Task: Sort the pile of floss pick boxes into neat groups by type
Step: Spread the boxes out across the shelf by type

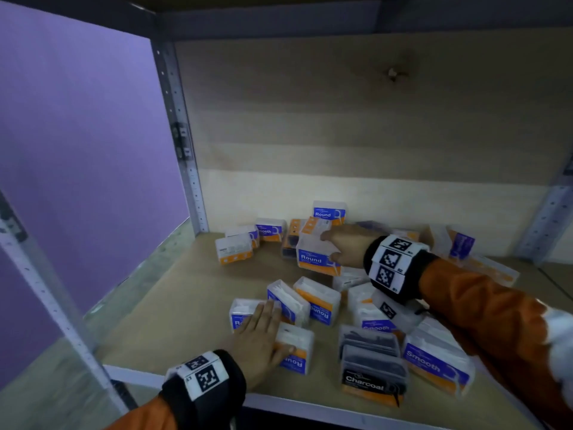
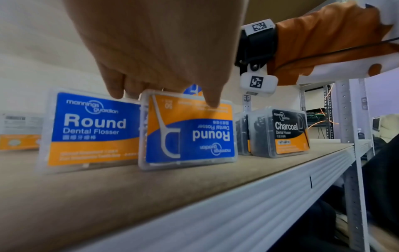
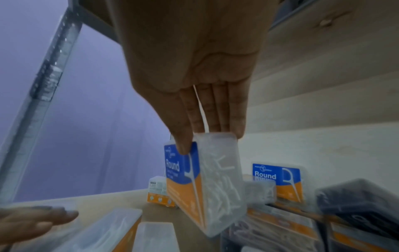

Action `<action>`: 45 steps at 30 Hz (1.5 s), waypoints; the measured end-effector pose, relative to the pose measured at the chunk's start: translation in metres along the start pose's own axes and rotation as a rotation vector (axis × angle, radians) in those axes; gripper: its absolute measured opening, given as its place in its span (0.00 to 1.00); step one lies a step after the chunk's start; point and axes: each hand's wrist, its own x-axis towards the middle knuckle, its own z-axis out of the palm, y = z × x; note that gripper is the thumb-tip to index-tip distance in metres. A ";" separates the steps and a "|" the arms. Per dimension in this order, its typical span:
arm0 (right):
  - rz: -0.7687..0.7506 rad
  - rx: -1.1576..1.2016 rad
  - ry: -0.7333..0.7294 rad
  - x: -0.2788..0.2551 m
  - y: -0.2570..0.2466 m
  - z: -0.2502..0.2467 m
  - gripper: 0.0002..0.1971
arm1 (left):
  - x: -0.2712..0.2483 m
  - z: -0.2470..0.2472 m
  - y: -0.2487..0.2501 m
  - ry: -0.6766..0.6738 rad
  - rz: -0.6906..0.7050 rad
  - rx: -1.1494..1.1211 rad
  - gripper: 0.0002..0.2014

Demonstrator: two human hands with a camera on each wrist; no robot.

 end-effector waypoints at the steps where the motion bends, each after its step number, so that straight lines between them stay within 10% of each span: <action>1: -0.007 -0.019 -0.020 0.007 -0.004 0.001 0.26 | 0.000 0.000 0.000 0.000 0.004 -0.001 0.37; 31: -0.049 -0.168 -0.266 0.066 -0.014 0.061 0.18 | 0.013 -0.018 -0.019 -0.061 0.161 0.005 0.34; 45: 0.035 -0.072 -0.382 0.057 0.044 0.037 0.29 | 0.069 -0.083 -0.074 -0.106 0.221 0.207 0.23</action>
